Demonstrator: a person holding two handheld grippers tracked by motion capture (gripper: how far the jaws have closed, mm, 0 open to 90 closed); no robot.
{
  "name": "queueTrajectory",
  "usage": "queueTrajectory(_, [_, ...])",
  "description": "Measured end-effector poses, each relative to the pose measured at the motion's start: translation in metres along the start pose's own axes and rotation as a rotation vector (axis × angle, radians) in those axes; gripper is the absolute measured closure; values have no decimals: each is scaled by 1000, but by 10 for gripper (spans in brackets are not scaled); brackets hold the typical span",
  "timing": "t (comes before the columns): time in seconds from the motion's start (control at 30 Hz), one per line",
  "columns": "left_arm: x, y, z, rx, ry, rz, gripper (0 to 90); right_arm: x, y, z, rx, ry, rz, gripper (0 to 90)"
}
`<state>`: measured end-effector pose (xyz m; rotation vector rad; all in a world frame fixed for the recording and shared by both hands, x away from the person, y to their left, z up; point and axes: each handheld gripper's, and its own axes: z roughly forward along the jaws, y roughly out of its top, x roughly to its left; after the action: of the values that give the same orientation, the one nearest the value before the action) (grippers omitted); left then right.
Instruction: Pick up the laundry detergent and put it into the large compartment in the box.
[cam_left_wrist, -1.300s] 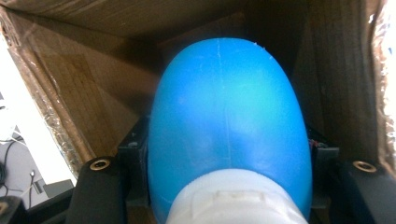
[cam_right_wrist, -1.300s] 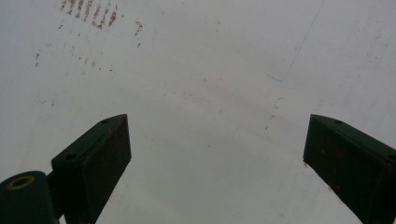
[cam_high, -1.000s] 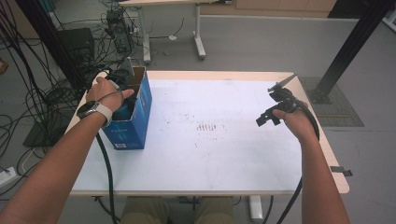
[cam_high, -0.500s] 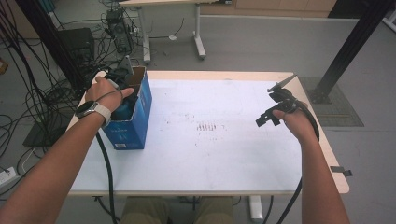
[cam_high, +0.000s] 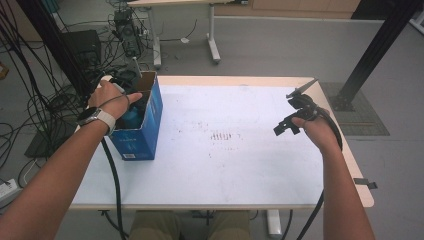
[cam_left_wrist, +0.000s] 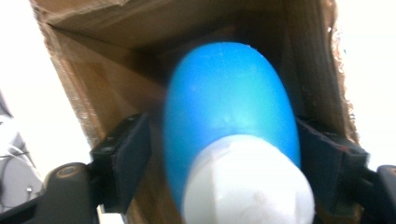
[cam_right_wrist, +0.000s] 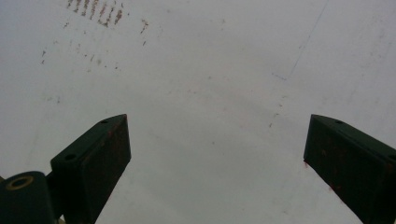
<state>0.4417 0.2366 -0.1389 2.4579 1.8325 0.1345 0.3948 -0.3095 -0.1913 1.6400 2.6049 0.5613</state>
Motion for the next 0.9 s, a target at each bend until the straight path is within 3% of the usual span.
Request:
queueTrajectory(0.4, [2,1,-15,6,-11,12,108,7,3,-4,-9,-5,-20,73])
queueTrajectory(0.53, [0,-1,-20,0,-1,33,83,7,2,-5,-10,-5,-22,73])
queueTrajectory(0.63, [-1,-2,-26,-7,-11,68,72,7,1,-7,-13,-7,-21,73])
queueTrajectory(0.9, [2,-7,-47,-53,-50,79,71,7,-2,-11,-14,-15,-19,73])
